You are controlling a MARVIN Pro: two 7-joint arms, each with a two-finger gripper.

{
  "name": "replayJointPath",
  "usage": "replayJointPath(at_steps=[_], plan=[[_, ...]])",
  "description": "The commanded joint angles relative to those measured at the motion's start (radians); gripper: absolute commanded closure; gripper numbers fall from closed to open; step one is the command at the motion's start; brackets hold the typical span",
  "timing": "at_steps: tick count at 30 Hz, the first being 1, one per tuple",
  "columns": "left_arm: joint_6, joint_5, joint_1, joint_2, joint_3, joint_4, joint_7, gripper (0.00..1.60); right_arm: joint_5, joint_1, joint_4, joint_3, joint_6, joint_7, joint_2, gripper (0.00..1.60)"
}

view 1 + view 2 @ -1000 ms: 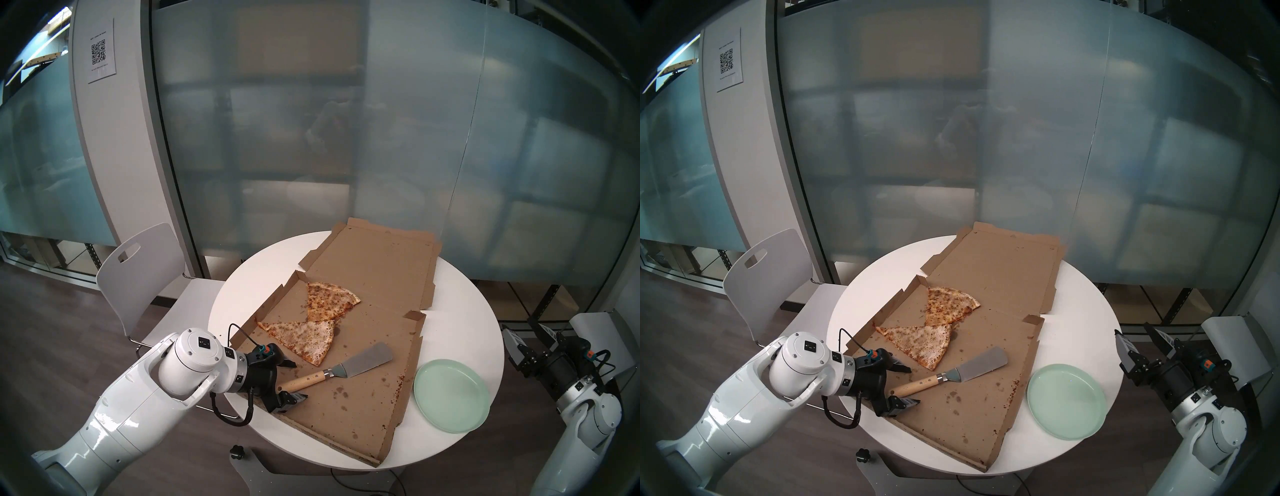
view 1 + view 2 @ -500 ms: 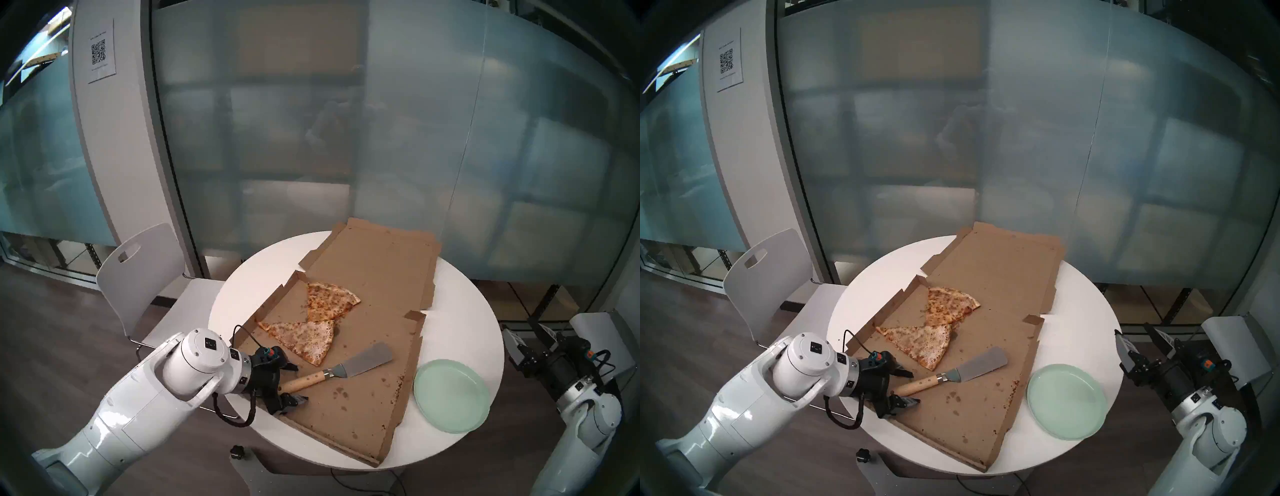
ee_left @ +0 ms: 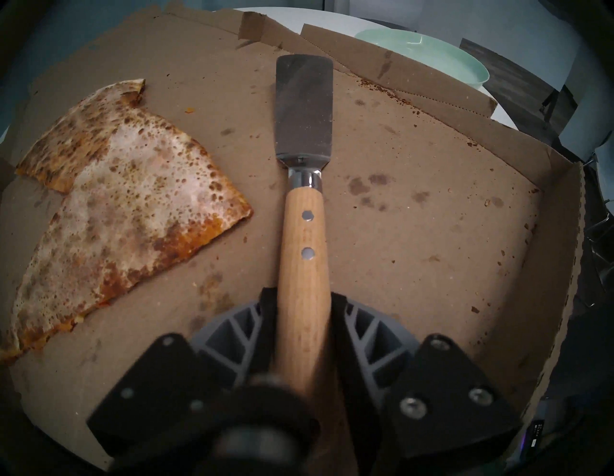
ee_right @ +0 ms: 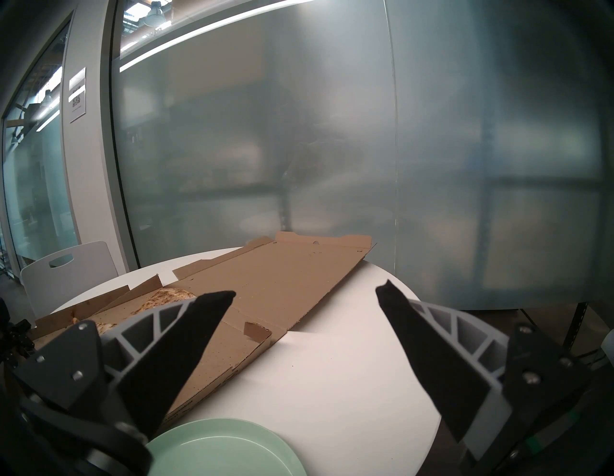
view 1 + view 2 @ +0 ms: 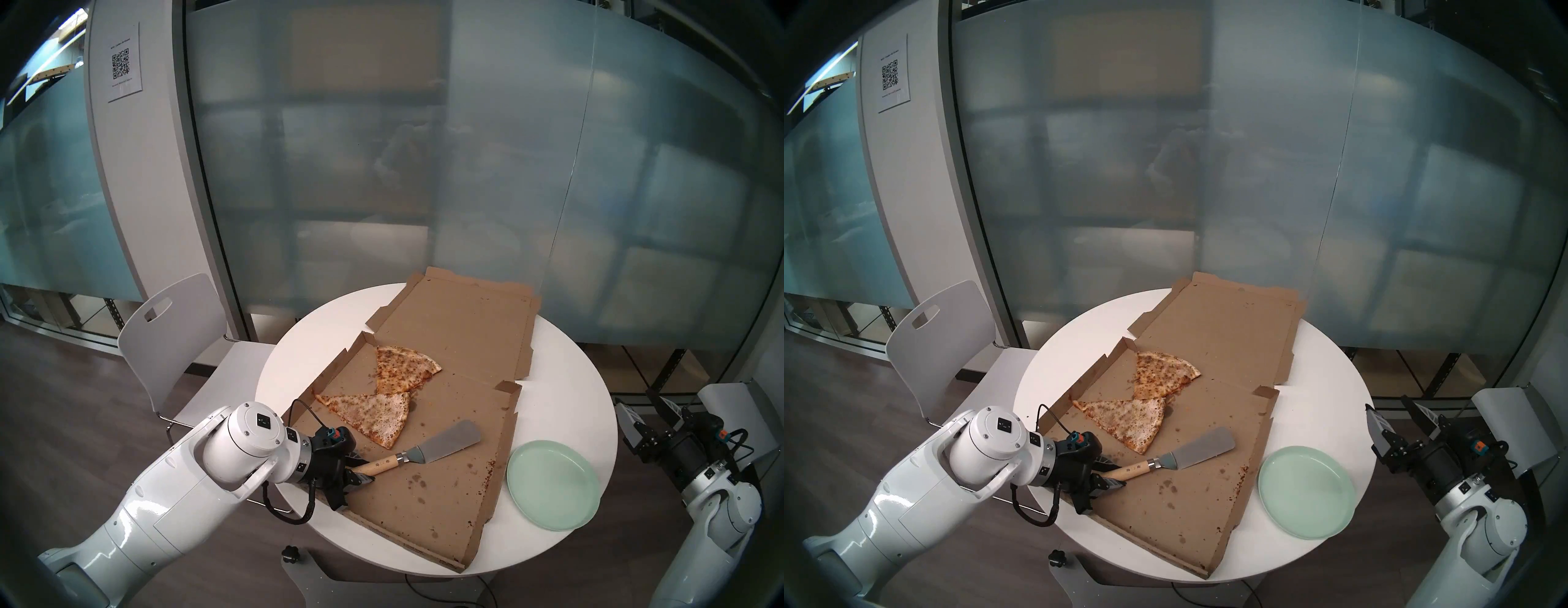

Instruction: Put pizza slice onto the plate

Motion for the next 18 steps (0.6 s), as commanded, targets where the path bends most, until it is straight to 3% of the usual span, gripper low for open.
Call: replayJointPath(at_steps=[1,4,18], plan=[[0.008,0.003,-0.012,0.008,-0.004,-0.012,-0.008,1.30,0.007,0.003,-0.016,0.002,0.000,0.002,-0.001,0.00],[0.010,0.005,-0.016,0.009,-0.002,-0.012,-0.019,1.60,0.007,0.003,-0.016,0.002,0.000,0.002,-0.001,0.00],[-0.007,-0.008,0.002,0.035,-0.028,-0.085,-0.054,1.60,0.007,0.003,-0.016,0.002,0.000,0.002,-0.001,0.00]])
